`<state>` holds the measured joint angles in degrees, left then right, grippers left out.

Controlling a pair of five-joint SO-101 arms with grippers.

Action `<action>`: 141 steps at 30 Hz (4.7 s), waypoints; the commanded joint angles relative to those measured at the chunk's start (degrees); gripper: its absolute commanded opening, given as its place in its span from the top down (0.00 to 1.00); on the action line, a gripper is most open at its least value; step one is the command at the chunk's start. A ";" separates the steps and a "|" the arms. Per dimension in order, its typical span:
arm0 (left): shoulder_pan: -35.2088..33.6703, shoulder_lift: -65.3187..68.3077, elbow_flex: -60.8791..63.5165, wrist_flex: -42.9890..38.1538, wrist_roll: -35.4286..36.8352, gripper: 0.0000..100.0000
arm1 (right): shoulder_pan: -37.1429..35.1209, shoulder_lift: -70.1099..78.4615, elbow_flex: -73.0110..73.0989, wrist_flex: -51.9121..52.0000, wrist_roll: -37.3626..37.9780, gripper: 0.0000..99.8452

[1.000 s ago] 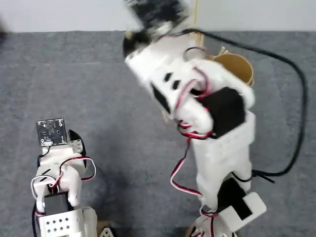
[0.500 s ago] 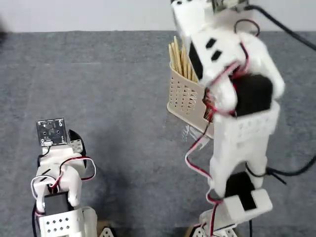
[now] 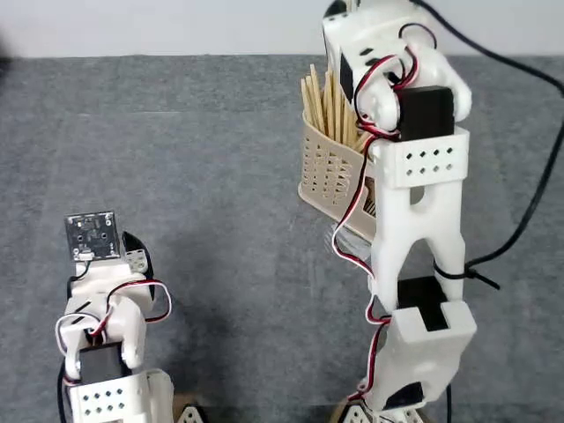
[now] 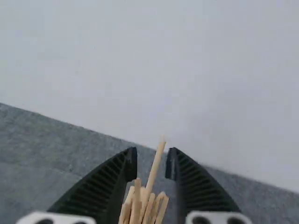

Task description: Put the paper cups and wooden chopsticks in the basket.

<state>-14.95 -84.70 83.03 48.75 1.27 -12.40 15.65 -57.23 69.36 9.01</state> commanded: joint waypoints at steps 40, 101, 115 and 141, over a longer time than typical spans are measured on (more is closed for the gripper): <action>9.58 -0.88 3.65 1.32 13.98 0.99 | 3.91 -79.25 107.52 -0.75 -18.46 0.99; 13.63 -19.34 13.41 15.12 13.54 0.99 | 6.20 -119.43 153.67 1.63 -18.99 0.99; 13.36 -19.34 13.41 23.38 8.62 0.99 | 6.37 -119.43 153.67 5.58 -7.74 0.99; 13.45 -19.34 13.41 23.38 8.62 0.99 | 6.11 -119.43 153.67 5.58 -7.74 0.99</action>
<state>-1.58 -103.08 97.36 71.96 10.42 -6.68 -102.77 95.65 74.46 0.48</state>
